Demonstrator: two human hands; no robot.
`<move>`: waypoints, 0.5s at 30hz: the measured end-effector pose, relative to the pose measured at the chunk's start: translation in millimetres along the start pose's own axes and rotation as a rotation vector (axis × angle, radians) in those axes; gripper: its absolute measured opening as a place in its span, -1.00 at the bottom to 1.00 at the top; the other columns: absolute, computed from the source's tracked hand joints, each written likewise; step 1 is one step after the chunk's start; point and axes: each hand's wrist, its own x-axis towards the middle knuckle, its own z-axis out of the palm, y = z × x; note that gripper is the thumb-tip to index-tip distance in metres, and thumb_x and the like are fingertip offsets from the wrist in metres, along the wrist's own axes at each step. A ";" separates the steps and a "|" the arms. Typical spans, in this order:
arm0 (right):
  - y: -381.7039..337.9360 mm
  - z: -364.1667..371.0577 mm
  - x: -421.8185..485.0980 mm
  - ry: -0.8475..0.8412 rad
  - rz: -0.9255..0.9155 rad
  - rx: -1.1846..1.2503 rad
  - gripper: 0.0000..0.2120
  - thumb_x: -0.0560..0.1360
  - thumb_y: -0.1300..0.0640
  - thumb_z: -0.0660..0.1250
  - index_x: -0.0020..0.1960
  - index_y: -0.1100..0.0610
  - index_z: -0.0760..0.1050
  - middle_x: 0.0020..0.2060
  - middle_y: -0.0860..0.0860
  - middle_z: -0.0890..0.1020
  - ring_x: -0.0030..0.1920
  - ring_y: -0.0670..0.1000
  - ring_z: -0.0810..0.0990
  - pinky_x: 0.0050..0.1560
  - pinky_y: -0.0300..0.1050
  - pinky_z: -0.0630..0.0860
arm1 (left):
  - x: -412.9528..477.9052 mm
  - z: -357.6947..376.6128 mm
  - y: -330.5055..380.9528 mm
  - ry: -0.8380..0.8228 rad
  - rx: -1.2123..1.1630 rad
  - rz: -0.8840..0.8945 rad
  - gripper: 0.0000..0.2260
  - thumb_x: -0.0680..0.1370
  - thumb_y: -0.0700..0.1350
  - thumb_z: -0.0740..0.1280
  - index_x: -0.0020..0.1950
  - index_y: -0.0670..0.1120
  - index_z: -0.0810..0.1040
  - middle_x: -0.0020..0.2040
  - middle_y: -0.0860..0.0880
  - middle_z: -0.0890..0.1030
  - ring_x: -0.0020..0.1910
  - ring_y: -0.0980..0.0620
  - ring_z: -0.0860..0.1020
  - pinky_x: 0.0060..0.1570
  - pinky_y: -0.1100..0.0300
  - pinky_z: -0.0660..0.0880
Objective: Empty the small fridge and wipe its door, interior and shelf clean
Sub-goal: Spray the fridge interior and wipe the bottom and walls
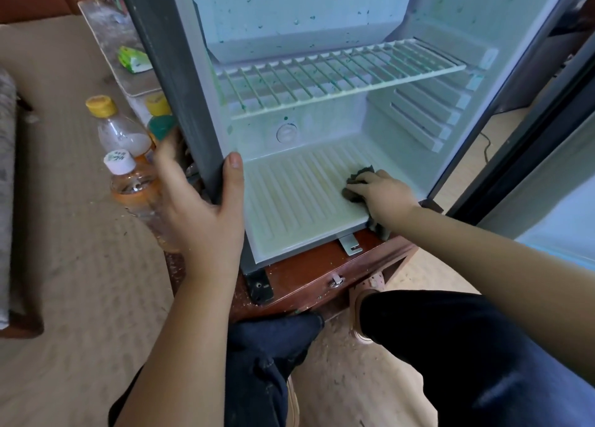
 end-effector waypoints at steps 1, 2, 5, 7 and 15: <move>-4.4 -1.8 16.2 -0.006 0.019 0.004 -0.58 0.57 0.21 0.18 0.39 -0.06 0.40 0.34 0.02 0.39 0.32 0.11 0.30 0.15 -0.03 0.39 | -0.1 0.4 0.5 0.002 0.005 -0.003 -0.50 0.58 0.01 0.32 0.41 -0.21 0.30 0.28 -0.10 0.53 0.19 0.14 0.54 0.10 0.24 0.49; -9.2 -3.4 32.7 -0.013 0.040 0.004 -0.63 0.59 0.19 0.17 0.35 -0.04 0.44 0.30 0.04 0.41 0.30 0.12 0.31 0.13 -0.05 0.38 | -0.1 0.4 0.1 0.001 0.005 -0.005 -0.50 0.58 0.01 0.32 0.41 -0.23 0.31 0.27 -0.09 0.54 0.18 0.16 0.55 0.10 0.25 0.49; -21.9 -8.0 69.6 -0.058 0.138 0.038 -0.67 0.55 0.24 0.20 0.26 0.01 0.51 0.22 0.08 0.47 0.26 0.14 0.37 0.05 -0.08 0.38 | 0.8 -1.8 -1.8 -0.010 -0.003 0.009 -0.47 0.58 0.08 0.31 0.41 -0.22 0.32 0.28 -0.10 0.53 0.23 0.10 0.53 0.14 0.21 0.48; -23.7 -6.5 68.7 -0.034 0.161 0.064 -0.66 0.53 0.26 0.20 0.24 0.00 0.52 0.18 0.08 0.49 0.22 0.17 0.38 0.03 -0.05 0.38 | 1.2 -4.2 -3.2 -0.024 0.004 0.020 -0.44 0.57 0.14 0.30 0.40 -0.21 0.32 0.29 -0.11 0.52 0.25 0.08 0.53 0.14 0.25 0.47; 9.0 28.4 -20.8 0.323 -0.219 0.299 -0.71 0.47 0.24 0.41 0.18 0.08 0.62 0.04 0.09 0.63 0.01 0.21 0.52 0.04 0.04 0.49 | 11.3 -3.9 -27.8 -0.023 0.097 0.128 -0.35 0.59 0.26 0.18 0.37 -0.28 0.30 0.23 -0.24 0.52 0.19 -0.20 0.53 0.08 -0.19 0.48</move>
